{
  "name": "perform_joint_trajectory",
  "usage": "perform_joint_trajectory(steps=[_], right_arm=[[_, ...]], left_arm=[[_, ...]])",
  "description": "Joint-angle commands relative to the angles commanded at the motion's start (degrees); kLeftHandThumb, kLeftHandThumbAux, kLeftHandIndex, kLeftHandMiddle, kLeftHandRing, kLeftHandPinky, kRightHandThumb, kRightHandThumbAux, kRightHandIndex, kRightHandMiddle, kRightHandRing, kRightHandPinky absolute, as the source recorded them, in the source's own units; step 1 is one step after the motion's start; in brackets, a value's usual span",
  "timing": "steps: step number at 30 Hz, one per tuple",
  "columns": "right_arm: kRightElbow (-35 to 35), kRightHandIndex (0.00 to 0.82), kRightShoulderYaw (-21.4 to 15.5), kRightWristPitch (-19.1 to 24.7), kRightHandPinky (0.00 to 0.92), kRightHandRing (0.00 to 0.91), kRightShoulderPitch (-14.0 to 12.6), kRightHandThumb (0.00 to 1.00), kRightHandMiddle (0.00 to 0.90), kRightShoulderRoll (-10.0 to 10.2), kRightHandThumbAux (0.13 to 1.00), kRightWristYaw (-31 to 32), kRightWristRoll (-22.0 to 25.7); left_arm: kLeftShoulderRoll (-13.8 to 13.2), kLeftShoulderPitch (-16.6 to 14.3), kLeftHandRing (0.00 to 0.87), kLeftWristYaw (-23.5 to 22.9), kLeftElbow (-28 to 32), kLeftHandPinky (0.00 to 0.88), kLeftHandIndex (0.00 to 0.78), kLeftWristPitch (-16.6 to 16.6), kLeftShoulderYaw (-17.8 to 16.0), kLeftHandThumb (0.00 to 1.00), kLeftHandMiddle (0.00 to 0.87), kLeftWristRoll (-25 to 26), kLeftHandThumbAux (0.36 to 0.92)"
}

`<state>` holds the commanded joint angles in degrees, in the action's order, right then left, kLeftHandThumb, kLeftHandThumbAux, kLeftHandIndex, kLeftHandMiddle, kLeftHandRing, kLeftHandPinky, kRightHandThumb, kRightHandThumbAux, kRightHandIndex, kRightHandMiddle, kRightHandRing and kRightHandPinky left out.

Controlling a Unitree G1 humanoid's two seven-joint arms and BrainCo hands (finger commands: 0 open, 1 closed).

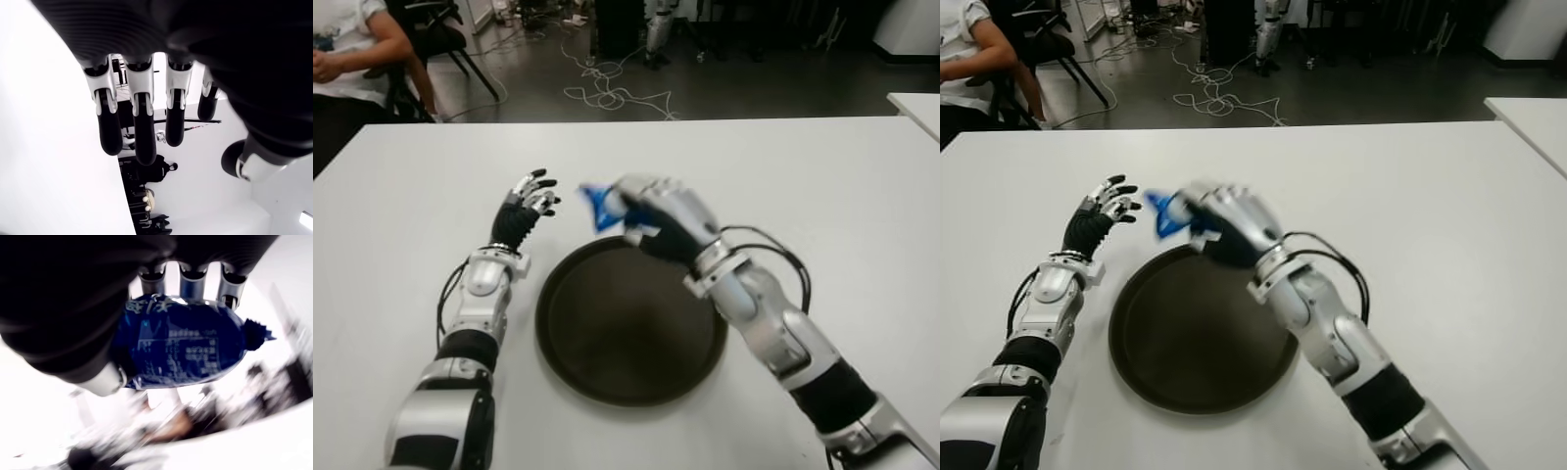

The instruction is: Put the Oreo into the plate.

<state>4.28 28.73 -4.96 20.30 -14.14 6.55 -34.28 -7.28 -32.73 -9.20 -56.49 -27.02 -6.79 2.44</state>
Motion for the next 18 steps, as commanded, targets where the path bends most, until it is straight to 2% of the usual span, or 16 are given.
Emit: perform_joint_trajectory(steps=[6, 13, 18], right_arm=[[-0.62, 0.436, 0.52, -0.46, 0.785, 0.792, 0.89, 0.694, 0.786, -0.20, 0.726, 9.53, 5.23], [-0.71, 0.435, -0.21, -1.10, 0.776, 0.787, 0.77, 0.697, 0.784, 0.17, 0.724, 13.89, 8.49], [0.91, 0.434, -1.25, 0.37, 0.756, 0.774, 0.78, 0.697, 0.776, -0.66, 0.723, 16.31, 8.68]], left_arm=[[0.17, 0.02, 0.315, 0.47, -0.29, 0.343, 0.158, -0.75, -0.11, 0.699, 0.238, -0.23, 0.540], [0.29, 0.18, 0.317, 0.75, 0.21, 0.348, 0.151, -0.60, -0.09, 0.677, 0.245, -0.32, 0.538], [0.32, 0.26, 0.319, 0.76, 0.57, 0.351, 0.153, -0.30, -0.11, 0.675, 0.251, -0.30, 0.534]])
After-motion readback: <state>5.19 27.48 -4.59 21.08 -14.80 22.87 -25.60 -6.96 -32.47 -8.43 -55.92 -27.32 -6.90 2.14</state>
